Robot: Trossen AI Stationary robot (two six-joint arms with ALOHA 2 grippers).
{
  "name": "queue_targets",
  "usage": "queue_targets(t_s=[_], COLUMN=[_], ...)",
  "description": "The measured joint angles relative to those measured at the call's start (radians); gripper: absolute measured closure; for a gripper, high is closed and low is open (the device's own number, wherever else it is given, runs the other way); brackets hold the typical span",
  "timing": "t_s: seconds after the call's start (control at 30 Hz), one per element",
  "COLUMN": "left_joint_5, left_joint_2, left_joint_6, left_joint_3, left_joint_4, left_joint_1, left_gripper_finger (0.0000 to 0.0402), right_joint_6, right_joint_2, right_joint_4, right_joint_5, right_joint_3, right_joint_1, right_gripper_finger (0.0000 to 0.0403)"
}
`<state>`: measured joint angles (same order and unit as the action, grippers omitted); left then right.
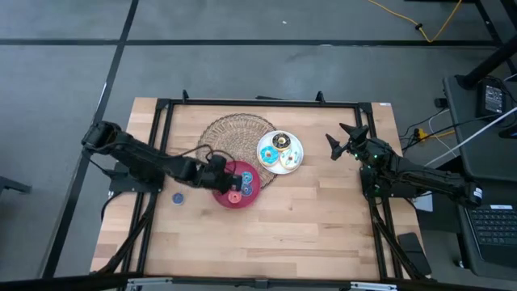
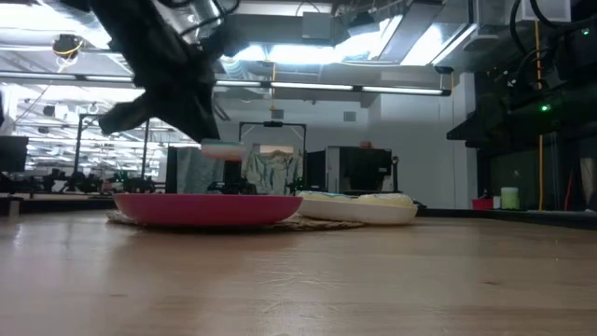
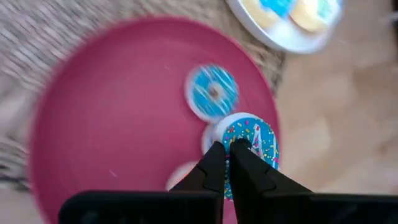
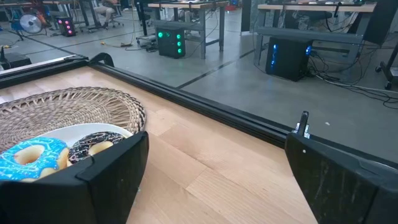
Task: Pick & Place donuts
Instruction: Put the small light blue donut on the pink plate
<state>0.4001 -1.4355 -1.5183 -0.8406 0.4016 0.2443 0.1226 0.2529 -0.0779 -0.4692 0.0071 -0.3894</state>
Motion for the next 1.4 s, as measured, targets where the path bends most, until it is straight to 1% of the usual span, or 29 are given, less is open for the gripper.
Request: queue_targets(t_s=[0.17, 0.33, 0.57, 0.9, 1.23, 1.4], left_joint_5=[0.001, 0.001, -0.011, -0.034, -0.027, -0.021], left_joint_2=[-0.002, -0.004, -0.068, -0.16, -0.173, -0.172], left_joint_6=[0.006, 0.017, 0.022, 0.019, 0.0, -0.014], left_joint_3=[0.0, 0.0, 0.0, 0.0, 0.0, 0.0], left_joint_4=[0.081, 0.127, 0.117, 0.035, 0.014, 0.02], left_joint_1=[-0.08, -0.123, -0.155, -0.17, -0.173, -0.176], left_gripper_finger=[0.0395, 0.0396, 0.0396, 0.0395, 0.0359, 0.0323], right_joint_6=[0.0, 0.0, 0.0, 0.0, 0.0, 0.0], right_joint_2=[0.0, 0.0, 0.0, 0.0, 0.0, 0.0], right_joint_4=[0.0, 0.0, 0.0, 0.0, 0.0, 0.0], right_joint_5=[0.0, 0.0, 0.0, 0.0, 0.0, 0.0], right_joint_3=[0.0, 0.0, 0.0, 0.0, 0.0, 0.0], right_joint_1=[0.0, 0.0, 0.0, 0.0, 0.0, 0.0], right_gripper_finger=[0.0027, 0.0027, 0.0027, 0.0027, 0.0027, 0.0027])
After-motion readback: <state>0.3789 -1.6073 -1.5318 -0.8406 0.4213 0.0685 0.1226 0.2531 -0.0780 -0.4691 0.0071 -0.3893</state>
